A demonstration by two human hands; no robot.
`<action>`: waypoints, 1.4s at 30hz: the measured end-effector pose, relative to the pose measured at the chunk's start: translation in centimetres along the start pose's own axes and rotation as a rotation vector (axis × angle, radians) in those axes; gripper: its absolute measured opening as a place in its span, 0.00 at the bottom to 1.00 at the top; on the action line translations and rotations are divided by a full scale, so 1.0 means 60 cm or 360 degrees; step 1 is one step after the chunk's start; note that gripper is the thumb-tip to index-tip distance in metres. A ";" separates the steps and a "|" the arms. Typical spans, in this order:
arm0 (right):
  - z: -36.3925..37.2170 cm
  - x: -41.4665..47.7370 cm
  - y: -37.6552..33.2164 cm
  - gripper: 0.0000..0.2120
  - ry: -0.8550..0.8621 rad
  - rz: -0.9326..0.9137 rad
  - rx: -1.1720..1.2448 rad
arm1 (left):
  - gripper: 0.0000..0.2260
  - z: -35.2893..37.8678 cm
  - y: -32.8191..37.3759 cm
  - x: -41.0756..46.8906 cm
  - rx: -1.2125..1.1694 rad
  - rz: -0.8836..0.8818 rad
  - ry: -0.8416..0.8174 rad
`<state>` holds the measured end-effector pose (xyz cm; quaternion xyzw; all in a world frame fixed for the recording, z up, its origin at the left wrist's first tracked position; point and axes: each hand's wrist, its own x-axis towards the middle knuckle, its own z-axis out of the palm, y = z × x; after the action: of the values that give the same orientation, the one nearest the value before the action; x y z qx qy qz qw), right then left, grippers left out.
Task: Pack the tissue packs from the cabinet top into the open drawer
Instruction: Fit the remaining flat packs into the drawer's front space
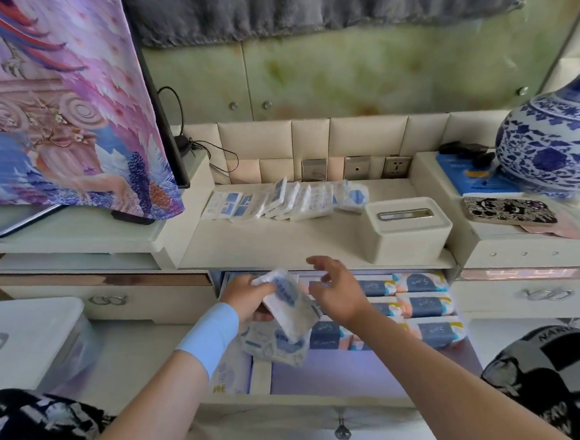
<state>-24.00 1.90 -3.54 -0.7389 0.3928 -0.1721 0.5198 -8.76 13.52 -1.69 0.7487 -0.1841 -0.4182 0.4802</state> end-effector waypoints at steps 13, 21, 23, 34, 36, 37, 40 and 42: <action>-0.014 0.007 0.040 0.06 -0.0630 0.0396 -0.0731 | 0.20 0.009 -0.091 0.046 0.1700 0.0296 -0.0280; -0.015 -0.020 0.066 0.16 -0.0686 0.0389 -0.1477 | 0.30 0.001 -0.102 0.074 0.2393 0.0435 -0.0179; 0.005 -0.031 0.081 0.12 -0.0651 0.0404 -0.1508 | 0.25 -0.009 -0.093 0.078 0.2238 0.0265 -0.0209; 0.126 -0.042 0.099 0.18 -0.1087 0.0806 -0.0494 | 0.18 -0.101 -0.052 0.053 0.1149 -0.0047 -0.0145; 0.134 -0.032 0.090 0.18 -0.1036 0.0646 -0.0661 | 0.17 -0.110 -0.055 0.049 0.0983 -0.0103 -0.0143; 0.134 -0.026 0.083 0.16 -0.0840 0.0502 -0.0851 | 0.17 -0.112 -0.057 0.048 0.0912 -0.0138 -0.0134; 0.110 -0.018 0.064 0.20 -0.0150 0.0020 -0.0958 | 0.10 -0.102 -0.061 0.045 0.0722 -0.0226 -0.0137; 0.086 -0.018 0.059 0.32 -0.0290 -0.0360 -0.0872 | 0.04 -0.078 -0.057 0.036 0.0482 -0.0269 -0.0172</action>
<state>-22.69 5.48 -8.64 -0.9029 0.2916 -0.0498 0.3119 -4.16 16.30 -4.74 0.8018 -0.2070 -0.4640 0.3146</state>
